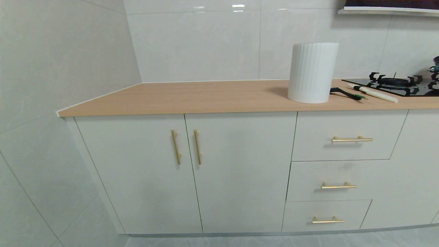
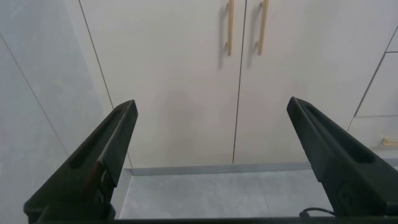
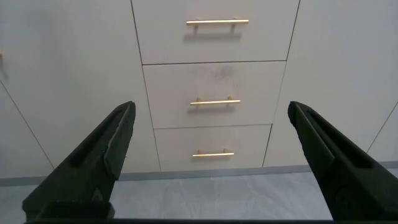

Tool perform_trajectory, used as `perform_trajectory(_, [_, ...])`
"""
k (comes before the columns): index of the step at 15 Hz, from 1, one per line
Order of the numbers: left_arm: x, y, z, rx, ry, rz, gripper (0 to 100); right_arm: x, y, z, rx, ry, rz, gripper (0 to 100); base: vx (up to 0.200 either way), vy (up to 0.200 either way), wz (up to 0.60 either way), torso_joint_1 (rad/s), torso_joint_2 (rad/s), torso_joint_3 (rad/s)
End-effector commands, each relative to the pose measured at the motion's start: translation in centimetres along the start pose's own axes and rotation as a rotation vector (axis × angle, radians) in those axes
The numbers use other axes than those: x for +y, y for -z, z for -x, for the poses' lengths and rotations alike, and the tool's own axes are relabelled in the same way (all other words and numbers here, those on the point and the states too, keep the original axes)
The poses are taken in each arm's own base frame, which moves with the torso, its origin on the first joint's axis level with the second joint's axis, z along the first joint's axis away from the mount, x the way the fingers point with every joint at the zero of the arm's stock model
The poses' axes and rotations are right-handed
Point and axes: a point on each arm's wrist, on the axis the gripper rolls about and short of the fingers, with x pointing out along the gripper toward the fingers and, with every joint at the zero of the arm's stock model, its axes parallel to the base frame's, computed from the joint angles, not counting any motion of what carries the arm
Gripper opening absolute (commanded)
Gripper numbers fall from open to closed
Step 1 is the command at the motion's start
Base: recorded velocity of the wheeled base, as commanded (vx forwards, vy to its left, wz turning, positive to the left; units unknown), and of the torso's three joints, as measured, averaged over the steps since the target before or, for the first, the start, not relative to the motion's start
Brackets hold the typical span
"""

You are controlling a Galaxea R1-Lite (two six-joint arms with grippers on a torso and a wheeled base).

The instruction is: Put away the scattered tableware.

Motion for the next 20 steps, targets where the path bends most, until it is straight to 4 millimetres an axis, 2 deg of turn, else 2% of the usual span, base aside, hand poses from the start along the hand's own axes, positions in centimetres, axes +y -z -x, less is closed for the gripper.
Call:
perform_trajectory(1, [0.01, 0.01, 0.0, 0.001, -0.002, 0.004, 100, 0.0, 0.01, -0.01, 0.004, 0.001, 0.0, 100, 0.0, 0.0, 0.0, 0.0, 0.0, 0.0])
perform_trajectory(4, [0.0, 0.0, 0.0, 0.0, -0.003, 0.002, 100, 0.0, 0.01, -0.03, 0.005, 0.001, 0.0, 100, 0.0, 0.0, 0.0, 0.0, 0.0, 0.0])
perform_trajectory(18, [0.0, 0.0, 0.0, 0.0, -0.003, 0.003, 100, 0.0, 0.01, -0.01, 0.004, 0.001, 0.0, 100, 0.0, -0.2, 0.0, 0.0, 0.0, 0.003])
perform_trajectory(20, [0.0, 0.0, 0.0, 0.0, -0.003, 0.003, 100, 0.0, 0.01, -0.01, 0.004, 0.001, 0.0, 100, 0.0, 0.0, 0.0, 0.0, 0.0, 0.0])
